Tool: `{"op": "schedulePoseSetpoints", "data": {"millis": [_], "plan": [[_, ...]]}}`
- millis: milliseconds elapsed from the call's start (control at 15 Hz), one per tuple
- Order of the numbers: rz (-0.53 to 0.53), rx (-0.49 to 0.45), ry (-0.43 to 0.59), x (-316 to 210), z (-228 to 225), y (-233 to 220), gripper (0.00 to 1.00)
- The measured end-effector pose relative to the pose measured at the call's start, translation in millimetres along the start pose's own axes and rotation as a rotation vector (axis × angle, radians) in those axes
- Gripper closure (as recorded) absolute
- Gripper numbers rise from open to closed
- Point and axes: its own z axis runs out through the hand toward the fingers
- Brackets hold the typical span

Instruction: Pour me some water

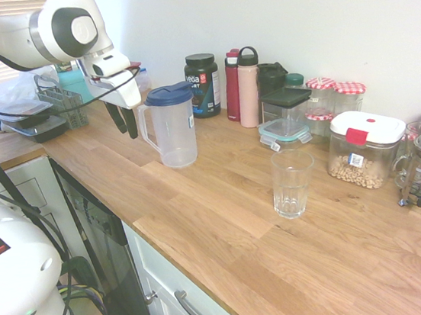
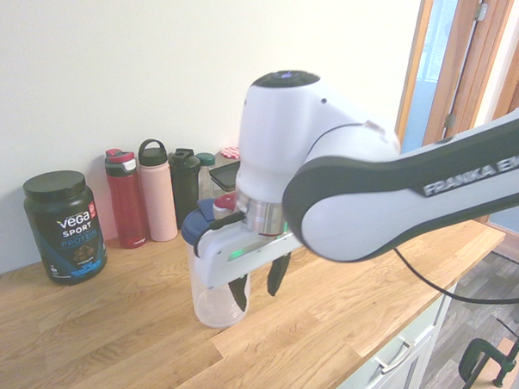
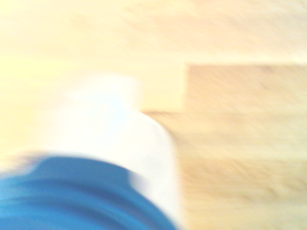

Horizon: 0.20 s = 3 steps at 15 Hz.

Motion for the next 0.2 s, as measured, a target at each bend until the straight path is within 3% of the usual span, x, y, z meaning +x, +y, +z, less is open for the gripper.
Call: {"op": "schedulePoseSetpoints", "data": {"millis": [200], "plan": [[0.055, -0.022, 0.000, 25.4, -4.6, 56.0, 0.00]]}}
